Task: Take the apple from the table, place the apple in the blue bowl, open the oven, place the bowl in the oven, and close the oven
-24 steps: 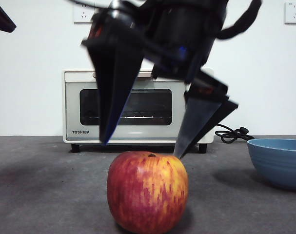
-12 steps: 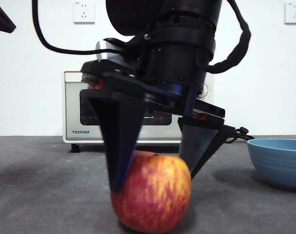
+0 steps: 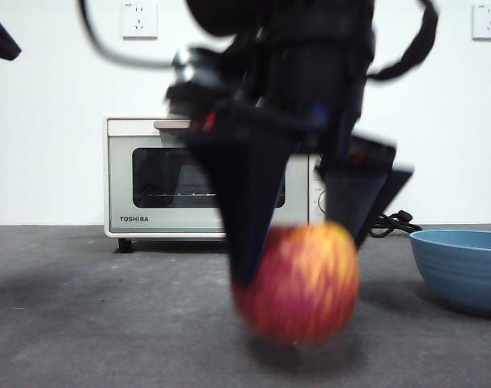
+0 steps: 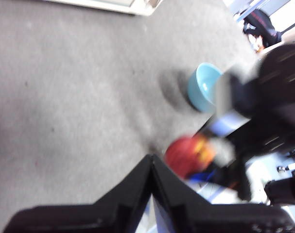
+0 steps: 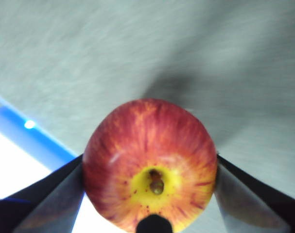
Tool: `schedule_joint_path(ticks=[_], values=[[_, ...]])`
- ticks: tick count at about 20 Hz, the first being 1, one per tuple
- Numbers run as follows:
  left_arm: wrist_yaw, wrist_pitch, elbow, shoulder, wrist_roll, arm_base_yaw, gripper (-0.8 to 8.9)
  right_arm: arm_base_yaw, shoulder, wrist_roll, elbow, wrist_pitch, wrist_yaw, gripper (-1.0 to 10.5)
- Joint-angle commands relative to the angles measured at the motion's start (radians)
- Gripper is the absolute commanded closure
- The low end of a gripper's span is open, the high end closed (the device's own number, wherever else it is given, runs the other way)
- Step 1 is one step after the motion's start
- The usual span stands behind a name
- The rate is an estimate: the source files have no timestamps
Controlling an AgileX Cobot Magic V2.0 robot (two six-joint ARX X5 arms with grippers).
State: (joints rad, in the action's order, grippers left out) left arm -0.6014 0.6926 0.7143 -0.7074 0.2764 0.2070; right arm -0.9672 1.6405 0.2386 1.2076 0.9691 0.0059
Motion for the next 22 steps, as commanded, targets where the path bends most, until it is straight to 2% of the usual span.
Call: schedule_joint_path(ticks=[1,5,7,8,11,13,16,19,22], values=[[-0.001,0.01,0.002,0.0,-0.033,0.004,8.18,0.001,-0.1,-0.005,0.018,0.021,0.09,9.6],[0.0,0.01,0.002,0.0,-0.045,0.004,8.18,0.047,-0.254,0.006,0.018,0.087,0.311,9.5],[0.0,0.01,0.002,0.0,-0.045,0.004,8.18,0.103,-0.306,0.006,0.016,0.138,0.376,9.5],[0.0,0.01,0.002,0.0,-0.045,0.004,8.18,0.145,-0.323,0.005,0.014,0.155,0.38,9.5],[0.013,-0.039,0.002,0.0,-0.044,0.004,8.19,0.301,-0.343,-0.034,0.01,0.172,0.331,9.5],[0.016,-0.135,0.003,-0.008,0.001,0.004,8.19,0.397,-0.343,-0.068,0.009,0.168,0.287,9.5],[-0.024,-0.251,0.042,-0.079,0.046,0.004,8.19,0.511,-0.343,-0.109,-0.006,0.122,0.174,9.5],[-0.043,-0.319,0.115,-0.217,0.046,0.004,8.19,0.581,-0.343,-0.134,-0.085,0.037,0.066,9.5],[-0.043,-0.348,0.223,-0.374,0.045,0.004,8.19,0.622,-0.341,-0.133,-0.206,-0.087,0.06,9.5]])
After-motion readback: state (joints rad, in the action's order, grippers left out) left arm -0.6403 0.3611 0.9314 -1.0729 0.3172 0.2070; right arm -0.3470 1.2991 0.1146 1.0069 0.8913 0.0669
